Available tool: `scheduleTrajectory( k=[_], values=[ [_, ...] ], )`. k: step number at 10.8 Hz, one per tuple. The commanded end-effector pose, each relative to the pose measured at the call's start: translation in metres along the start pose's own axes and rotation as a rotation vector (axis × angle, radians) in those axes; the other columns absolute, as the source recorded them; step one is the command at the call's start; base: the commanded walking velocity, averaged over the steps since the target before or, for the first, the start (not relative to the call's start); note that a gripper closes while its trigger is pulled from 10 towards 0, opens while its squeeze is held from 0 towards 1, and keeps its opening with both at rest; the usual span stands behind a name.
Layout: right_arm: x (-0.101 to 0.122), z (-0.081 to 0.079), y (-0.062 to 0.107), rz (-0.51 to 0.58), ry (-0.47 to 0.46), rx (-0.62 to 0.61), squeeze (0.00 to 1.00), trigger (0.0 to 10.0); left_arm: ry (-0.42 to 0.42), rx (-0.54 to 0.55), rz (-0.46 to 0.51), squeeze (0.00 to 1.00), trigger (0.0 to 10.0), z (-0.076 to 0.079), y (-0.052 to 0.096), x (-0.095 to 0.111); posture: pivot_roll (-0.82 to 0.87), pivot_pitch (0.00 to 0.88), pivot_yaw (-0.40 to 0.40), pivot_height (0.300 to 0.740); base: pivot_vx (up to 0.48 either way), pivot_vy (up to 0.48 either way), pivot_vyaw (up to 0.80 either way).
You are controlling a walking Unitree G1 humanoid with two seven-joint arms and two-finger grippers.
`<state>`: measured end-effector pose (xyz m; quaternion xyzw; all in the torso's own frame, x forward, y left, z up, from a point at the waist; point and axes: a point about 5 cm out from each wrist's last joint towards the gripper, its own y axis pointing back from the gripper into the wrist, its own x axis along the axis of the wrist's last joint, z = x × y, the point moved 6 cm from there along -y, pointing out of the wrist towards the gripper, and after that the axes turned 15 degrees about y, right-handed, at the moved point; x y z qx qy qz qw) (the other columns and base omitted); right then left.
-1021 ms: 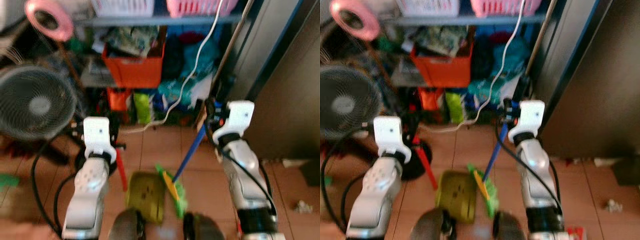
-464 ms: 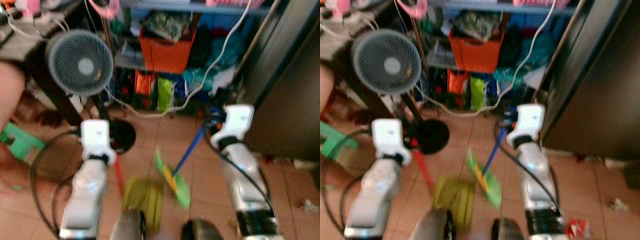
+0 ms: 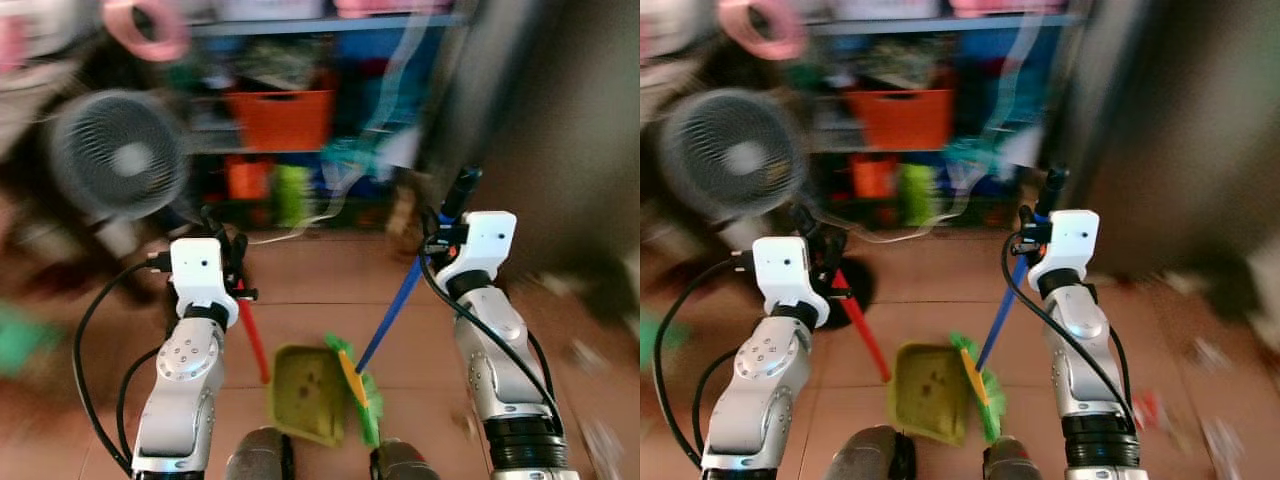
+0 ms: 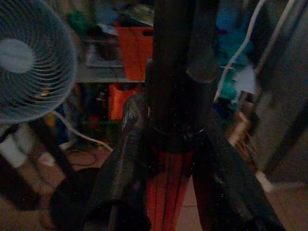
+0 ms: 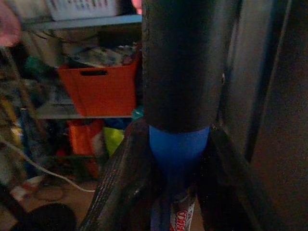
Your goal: Sweep floor
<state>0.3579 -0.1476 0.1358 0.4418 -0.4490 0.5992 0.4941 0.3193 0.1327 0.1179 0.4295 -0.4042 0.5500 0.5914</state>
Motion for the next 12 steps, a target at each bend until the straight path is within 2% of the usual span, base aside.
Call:
scheduleTrajectory(
  k=[1,4,7,10,11,12],
  values=[
    [0.003,-0.008,-0.002,0.005,-0.004,0.024,0.00,10.0,0.005,-0.014,0.028,0.00,10.0,0.002,-0.002,0.009,-0.08,0.139,0.068,0.740,0.000,0.480,-0.80],
    [0.003,-0.008,-0.002,0.005,-0.001,0.020,0.00,10.0,0.033,-0.029,0.041,0.00,10.0,0.005,-0.003,0.013,-0.08,0.137,0.070,0.740,0.000,0.480,-0.80],
    [-0.001,-0.003,-0.001,-0.012,0.016,-0.008,0.00,10.0,0.045,-0.020,0.055,0.00,10.0,-0.001,-0.008,0.021,-0.08,0.133,0.072,0.740,0.000,0.480,-0.80],
    [0.000,0.010,-0.002,-0.014,0.060,-0.071,0.00,10.0,0.041,-0.056,0.079,0.00,10.0,0.003,-0.011,0.027,-0.09,0.129,0.075,0.740,0.000,0.480,-0.80],
    [0.001,0.012,-0.002,-0.008,0.058,-0.077,0.00,10.0,0.025,-0.068,0.103,0.00,10.0,0.003,-0.011,0.034,-0.09,0.125,0.075,0.740,0.000,0.000,-0.80],
    [0.002,0.012,-0.003,-0.001,0.061,-0.076,0.00,10.0,0.035,-0.103,0.101,0.00,10.0,0.007,-0.011,0.035,-0.09,0.123,0.073,0.740,0.000,0.000,0.00]
  ],
)
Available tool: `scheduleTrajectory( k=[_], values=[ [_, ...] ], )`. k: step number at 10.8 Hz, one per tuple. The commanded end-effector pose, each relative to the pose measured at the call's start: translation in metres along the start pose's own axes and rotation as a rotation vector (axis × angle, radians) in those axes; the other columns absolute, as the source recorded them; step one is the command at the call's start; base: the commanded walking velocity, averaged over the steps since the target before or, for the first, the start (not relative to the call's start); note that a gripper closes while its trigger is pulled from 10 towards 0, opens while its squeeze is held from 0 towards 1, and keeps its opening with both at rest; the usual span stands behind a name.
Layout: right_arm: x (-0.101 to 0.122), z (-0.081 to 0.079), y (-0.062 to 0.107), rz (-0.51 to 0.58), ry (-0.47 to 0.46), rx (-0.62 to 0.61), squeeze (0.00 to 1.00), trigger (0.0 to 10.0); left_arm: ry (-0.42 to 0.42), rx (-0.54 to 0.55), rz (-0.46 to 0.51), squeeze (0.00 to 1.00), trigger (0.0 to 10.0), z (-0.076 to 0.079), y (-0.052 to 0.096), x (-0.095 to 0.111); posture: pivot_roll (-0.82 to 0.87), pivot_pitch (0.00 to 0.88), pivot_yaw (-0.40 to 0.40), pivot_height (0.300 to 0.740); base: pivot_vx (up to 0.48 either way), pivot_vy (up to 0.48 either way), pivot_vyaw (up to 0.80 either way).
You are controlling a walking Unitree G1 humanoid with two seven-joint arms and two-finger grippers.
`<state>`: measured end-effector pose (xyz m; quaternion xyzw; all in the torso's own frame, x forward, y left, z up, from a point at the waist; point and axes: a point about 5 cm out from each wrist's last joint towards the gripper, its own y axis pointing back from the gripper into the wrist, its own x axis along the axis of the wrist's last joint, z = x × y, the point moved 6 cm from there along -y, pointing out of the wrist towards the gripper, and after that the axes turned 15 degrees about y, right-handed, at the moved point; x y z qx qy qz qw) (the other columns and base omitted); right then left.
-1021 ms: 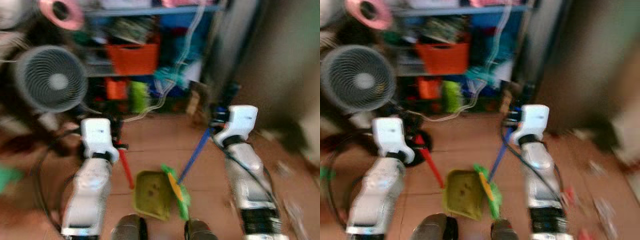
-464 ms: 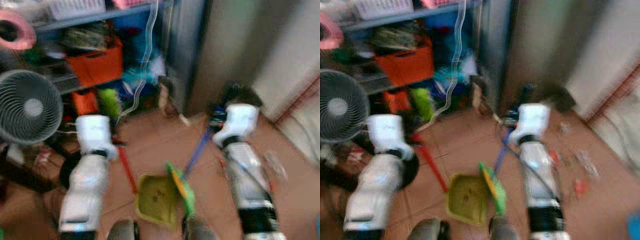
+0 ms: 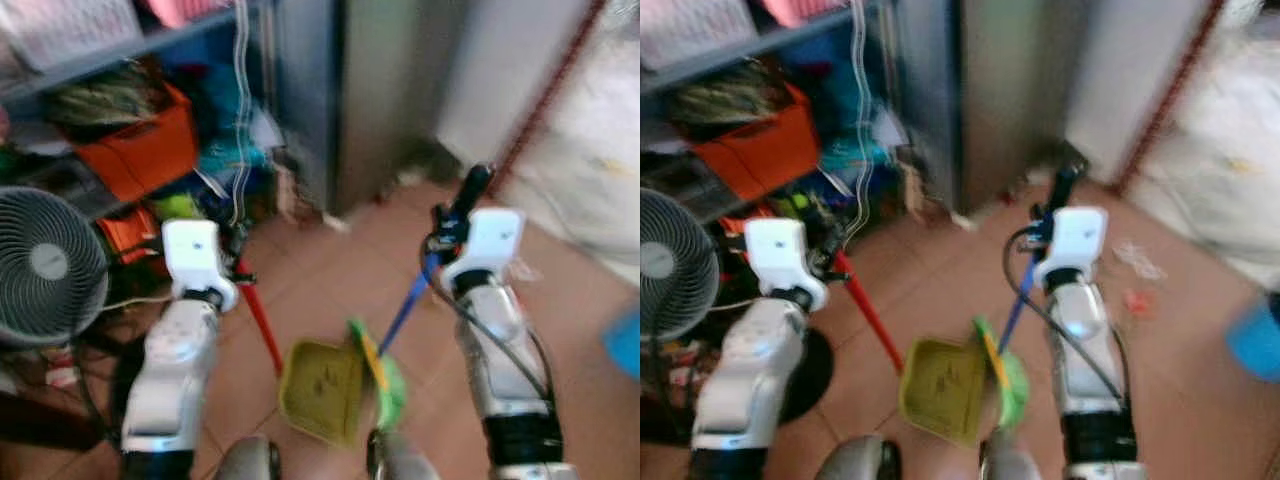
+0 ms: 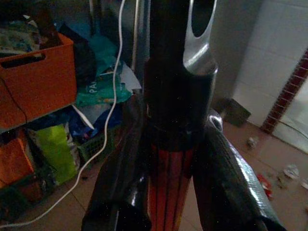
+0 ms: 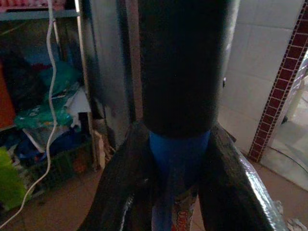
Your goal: Sweep floor
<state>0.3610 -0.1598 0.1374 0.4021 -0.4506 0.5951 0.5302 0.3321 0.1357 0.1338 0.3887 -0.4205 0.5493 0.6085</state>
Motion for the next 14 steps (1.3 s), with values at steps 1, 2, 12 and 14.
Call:
scheduleTrajectory(
  k=[1,2,12,14],
  values=[
    [0.003,0.000,-0.002,0.003,-0.014,-0.006,0.00,10.0,0.016,-0.016,0.070,0.00,10.0,0.004,0.000,0.017,-0.09,0.123,0.074,0.740,0.000,0.000,0.00],
    [0.003,0.000,-0.002,0.002,-0.009,-0.006,0.00,10.0,0.022,-0.020,0.073,0.00,10.0,0.004,0.001,0.018,-0.09,0.122,0.074,0.740,0.000,0.000,-0.80],
    [0.013,-0.010,0.000,0.062,0.065,0.032,0.00,10.0,0.048,-0.048,0.053,0.00,10.0,0.013,-0.001,0.014,-0.09,0.130,0.079,0.740,0.374,0.162,-0.69],
    [0.011,-0.009,-0.002,0.058,0.068,0.028,0.00,10.0,0.046,-0.050,0.049,0.00,10.0,0.014,-0.004,0.012,-0.09,0.126,0.078,0.740,0.360,0.319,0.00]
  ],
)
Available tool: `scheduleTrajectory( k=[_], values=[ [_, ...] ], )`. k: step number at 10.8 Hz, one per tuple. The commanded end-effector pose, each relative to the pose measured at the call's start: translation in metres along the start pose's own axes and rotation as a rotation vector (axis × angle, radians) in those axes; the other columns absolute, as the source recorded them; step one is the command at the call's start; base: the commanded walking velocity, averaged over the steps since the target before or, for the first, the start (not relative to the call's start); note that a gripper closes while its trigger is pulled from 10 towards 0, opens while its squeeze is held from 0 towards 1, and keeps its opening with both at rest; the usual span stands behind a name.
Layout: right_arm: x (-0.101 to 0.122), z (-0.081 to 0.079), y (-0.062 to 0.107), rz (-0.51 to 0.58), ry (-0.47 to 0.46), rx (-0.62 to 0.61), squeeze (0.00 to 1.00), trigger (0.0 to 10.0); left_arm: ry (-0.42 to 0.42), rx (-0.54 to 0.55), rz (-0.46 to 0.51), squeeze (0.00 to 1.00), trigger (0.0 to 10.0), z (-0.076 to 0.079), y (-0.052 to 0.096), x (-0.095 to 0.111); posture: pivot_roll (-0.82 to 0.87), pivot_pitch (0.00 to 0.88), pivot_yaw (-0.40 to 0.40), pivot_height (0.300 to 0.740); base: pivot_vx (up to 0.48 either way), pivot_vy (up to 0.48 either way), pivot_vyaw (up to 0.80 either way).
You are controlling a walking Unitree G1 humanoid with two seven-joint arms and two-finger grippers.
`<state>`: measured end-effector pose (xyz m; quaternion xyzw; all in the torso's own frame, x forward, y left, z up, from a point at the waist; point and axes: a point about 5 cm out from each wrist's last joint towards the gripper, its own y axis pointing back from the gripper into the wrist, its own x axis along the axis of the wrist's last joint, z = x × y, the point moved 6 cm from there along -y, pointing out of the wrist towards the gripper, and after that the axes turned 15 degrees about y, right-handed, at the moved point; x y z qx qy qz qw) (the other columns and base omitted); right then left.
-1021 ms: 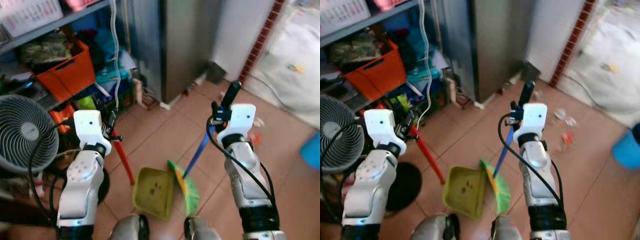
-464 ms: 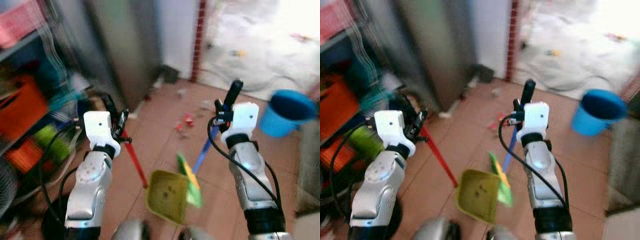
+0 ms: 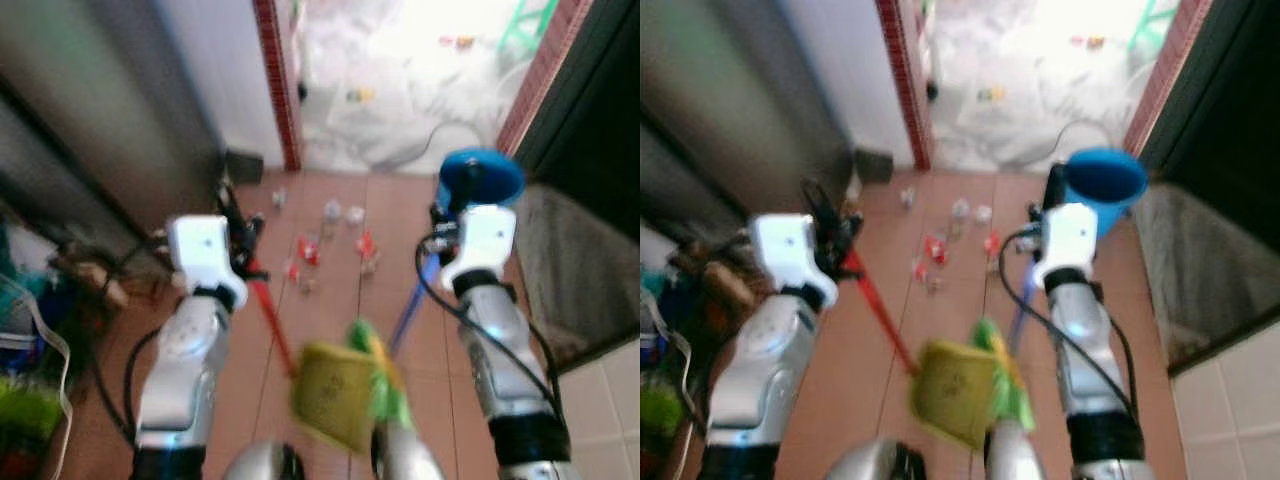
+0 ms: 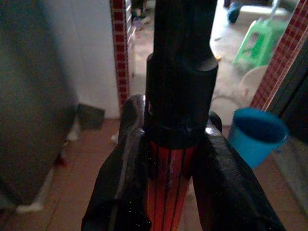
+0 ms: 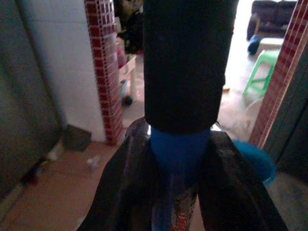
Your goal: Sweep floor
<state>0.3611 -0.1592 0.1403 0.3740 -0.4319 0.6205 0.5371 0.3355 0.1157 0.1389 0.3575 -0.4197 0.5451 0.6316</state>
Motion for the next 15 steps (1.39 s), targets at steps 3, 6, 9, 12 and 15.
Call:
scheduleTrajectory(
  k=[3,6,9,12,15],
  values=[
    [0.016,-0.009,-0.011,0.057,-0.007,0.011,0.00,10.0,-0.008,-0.011,0.067,0.00,10.0,0.000,-0.006,0.018,-0.08,0.096,0.092,0.740,0.352,0.324,0.00],
    [0.023,-0.020,-0.020,0.077,-0.031,0.016,0.00,10.0,-0.040,-0.013,0.106,0.00,10.0,0.004,-0.017,0.028,-0.06,0.044,0.073,0.740,0.106,0.214,0.00],
    [0.032,-0.031,-0.026,0.110,-0.035,0.062,0.00,10.0,-0.042,0.036,0.142,0.00,10.0,0.004,-0.013,0.028,-0.07,0.018,0.043,0.740,0.000,0.000,0.00],
    [0.020,-0.013,-0.021,0.086,0.017,-0.002,0.00,10.0,-0.121,0.118,0.151,0.00,10.0,-0.021,-0.008,0.022,-0.09,0.045,0.087,0.740,0.000,0.000,0.00],
    [0.010,-0.003,0.009,0.093,0.147,-0.015,0.00,10.0,-0.213,0.049,0.064,0.00,10.0,-0.030,-0.009,0.006,-0.14,0.072,0.118,0.740,0.000,0.000,0.00]
  ],
)
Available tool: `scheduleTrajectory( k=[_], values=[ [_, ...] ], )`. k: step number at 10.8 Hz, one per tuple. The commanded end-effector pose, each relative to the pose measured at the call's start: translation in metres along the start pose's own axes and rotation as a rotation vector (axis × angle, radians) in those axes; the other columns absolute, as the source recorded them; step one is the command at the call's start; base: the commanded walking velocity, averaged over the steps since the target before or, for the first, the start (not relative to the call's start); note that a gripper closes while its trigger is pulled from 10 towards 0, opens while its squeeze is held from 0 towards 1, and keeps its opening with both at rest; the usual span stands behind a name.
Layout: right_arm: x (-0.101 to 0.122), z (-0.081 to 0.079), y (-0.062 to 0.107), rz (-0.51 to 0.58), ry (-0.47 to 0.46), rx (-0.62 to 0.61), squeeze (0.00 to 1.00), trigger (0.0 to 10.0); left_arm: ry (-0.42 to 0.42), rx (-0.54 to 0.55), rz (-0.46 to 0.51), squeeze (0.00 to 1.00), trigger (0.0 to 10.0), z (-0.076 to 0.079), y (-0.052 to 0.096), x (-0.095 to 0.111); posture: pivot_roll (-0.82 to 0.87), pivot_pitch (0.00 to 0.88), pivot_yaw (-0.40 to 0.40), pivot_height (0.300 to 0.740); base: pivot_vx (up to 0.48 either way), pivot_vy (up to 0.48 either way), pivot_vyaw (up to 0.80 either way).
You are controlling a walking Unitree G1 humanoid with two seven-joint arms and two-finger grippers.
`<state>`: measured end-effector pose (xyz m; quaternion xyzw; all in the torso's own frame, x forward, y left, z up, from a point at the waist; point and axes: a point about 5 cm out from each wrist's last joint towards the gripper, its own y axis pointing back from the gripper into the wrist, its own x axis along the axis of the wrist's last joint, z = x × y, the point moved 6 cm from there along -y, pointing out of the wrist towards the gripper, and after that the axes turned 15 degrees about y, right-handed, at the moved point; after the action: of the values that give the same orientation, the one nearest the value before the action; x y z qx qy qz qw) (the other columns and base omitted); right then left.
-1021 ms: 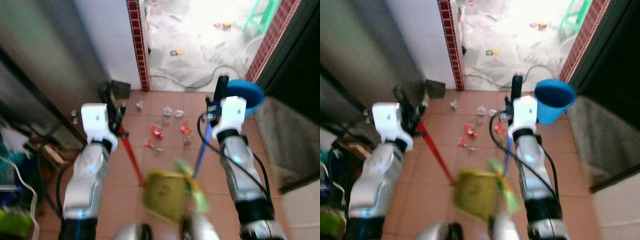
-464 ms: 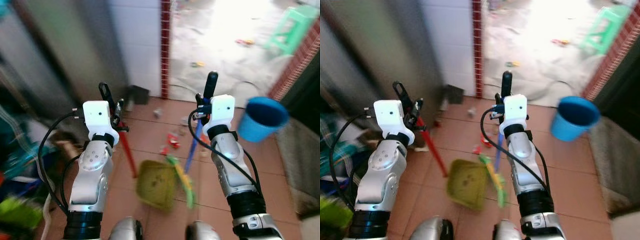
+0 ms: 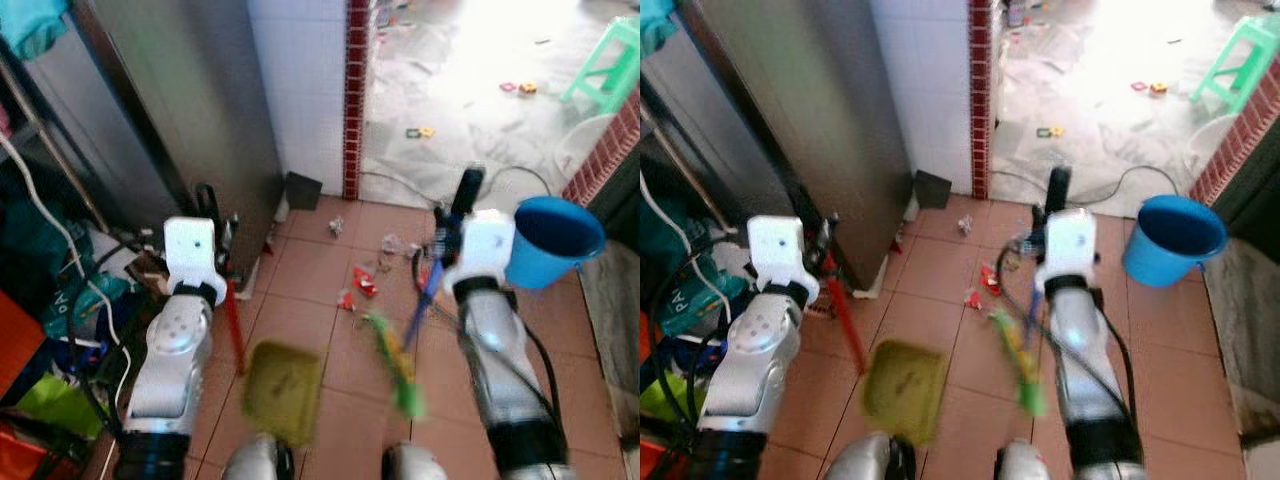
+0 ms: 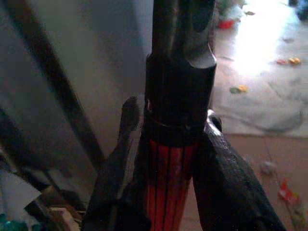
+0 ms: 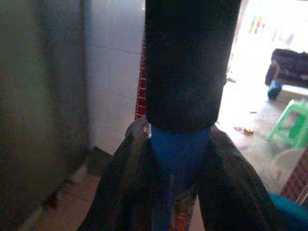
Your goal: Sweep floor
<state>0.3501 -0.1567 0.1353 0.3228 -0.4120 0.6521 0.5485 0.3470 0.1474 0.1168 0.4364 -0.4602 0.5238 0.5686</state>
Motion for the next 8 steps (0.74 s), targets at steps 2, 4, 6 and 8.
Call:
scheduleTrajectory(
  k=[2,4,6,8],
  values=[
    [0.017,-0.003,-0.004,0.055,0.016,-0.002,0.00,10.0,-0.016,-0.069,0.074,0.00,10.0,0.014,-0.006,0.017,-0.14,0.067,0.126,0.740,0.000,0.000,0.00],
    [0.011,0.014,-0.014,0.021,-0.010,-0.086,0.00,10.0,0.034,-0.040,0.082,0.00,10.0,0.011,-0.010,0.017,-0.14,0.063,0.147,0.740,0.000,0.000,-0.80],
    [0.011,0.013,-0.014,0.020,-0.011,-0.076,0.00,10.0,0.088,-0.046,0.099,0.00,10.0,0.017,-0.006,0.019,-0.13,0.061,0.124,0.740,0.322,0.356,-0.40],
    [0.013,0.006,-0.013,0.025,-0.016,-0.055,0.00,10.0,0.096,-0.035,0.092,0.00,10.0,0.015,-0.004,0.016,-0.13,0.070,0.120,0.740,0.321,0.358,0.00]
  ],
)
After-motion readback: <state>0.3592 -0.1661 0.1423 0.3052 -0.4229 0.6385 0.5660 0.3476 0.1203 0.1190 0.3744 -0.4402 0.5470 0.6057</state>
